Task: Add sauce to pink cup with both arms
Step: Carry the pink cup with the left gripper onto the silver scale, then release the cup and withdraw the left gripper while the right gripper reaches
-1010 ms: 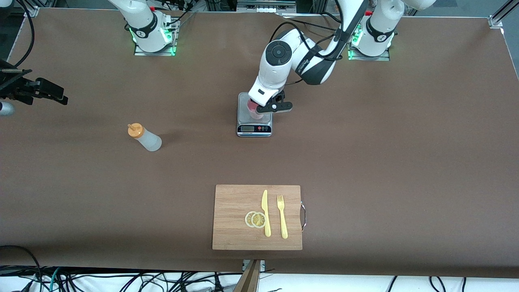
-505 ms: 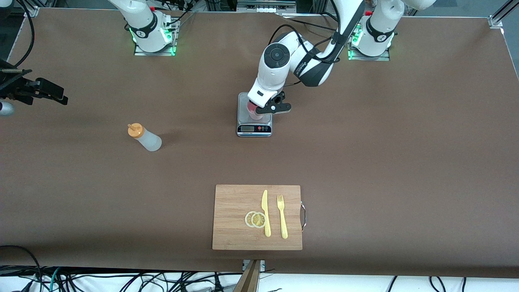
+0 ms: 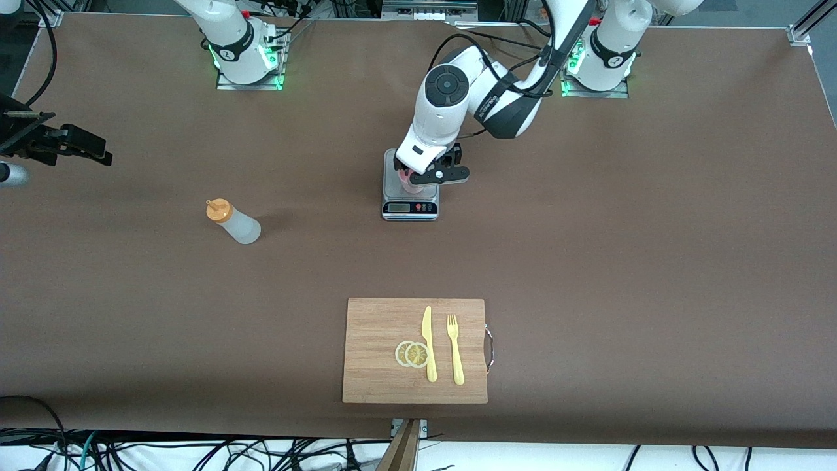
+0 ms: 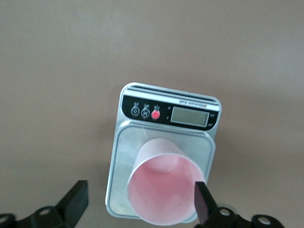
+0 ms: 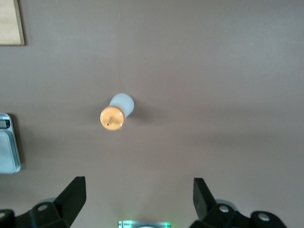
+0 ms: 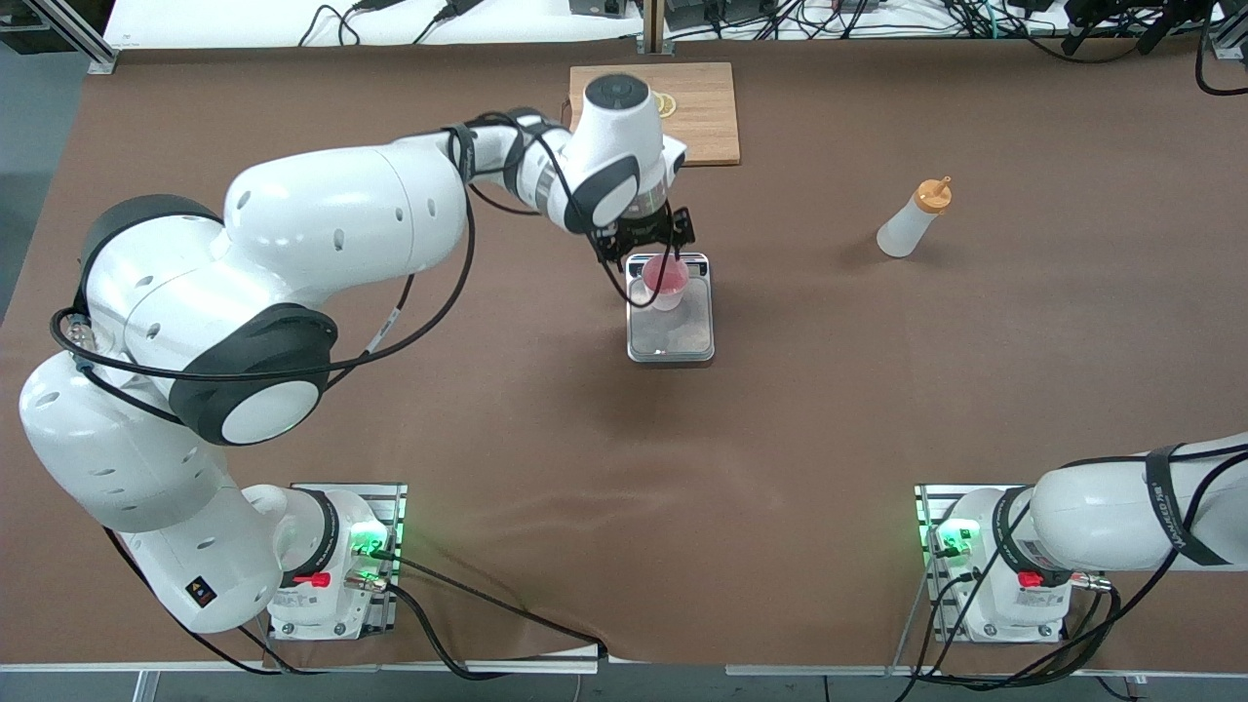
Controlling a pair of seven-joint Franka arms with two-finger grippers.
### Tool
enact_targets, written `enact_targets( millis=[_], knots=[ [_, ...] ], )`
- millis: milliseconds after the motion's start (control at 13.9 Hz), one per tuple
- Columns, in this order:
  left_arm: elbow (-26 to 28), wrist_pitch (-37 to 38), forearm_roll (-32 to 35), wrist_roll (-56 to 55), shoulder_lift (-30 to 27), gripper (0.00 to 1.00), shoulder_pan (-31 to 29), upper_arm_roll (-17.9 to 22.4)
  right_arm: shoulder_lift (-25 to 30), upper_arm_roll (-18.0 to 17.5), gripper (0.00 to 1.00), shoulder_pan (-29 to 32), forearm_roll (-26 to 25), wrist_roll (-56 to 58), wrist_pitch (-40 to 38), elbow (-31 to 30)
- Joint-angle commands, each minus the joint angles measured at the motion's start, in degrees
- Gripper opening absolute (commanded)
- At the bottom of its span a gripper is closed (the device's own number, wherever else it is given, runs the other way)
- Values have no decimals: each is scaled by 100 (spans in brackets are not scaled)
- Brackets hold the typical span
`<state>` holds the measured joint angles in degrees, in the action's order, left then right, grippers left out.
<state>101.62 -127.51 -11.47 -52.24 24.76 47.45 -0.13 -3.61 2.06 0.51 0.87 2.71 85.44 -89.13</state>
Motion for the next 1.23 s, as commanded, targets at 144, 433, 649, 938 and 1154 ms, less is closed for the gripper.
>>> enact_targets(
  millis=[144,433,649,938,1154],
  knots=[
    [-879,937,-57,740,-182,100,-508,153,-61,-4,100,19,62,176,-639,88],
    [-1048,1324,-57,1382,-577,100,-1026,399,-410,434,100,212,630,2237,-704,79],
    [-1048,1570,-48,1724,-867,100,-1746,400,-859,514,100,545,1142,3855,-704,44],
    [-1179,2096,-48,2173,-1201,100,-2827,365,-1684,514,100,1002,2257,5780,-625,36],
    [-1776,2958,-39,2761,-1202,100,-3390,356,-2352,514,100,1205,3118,7704,-432,36]
  ],
)
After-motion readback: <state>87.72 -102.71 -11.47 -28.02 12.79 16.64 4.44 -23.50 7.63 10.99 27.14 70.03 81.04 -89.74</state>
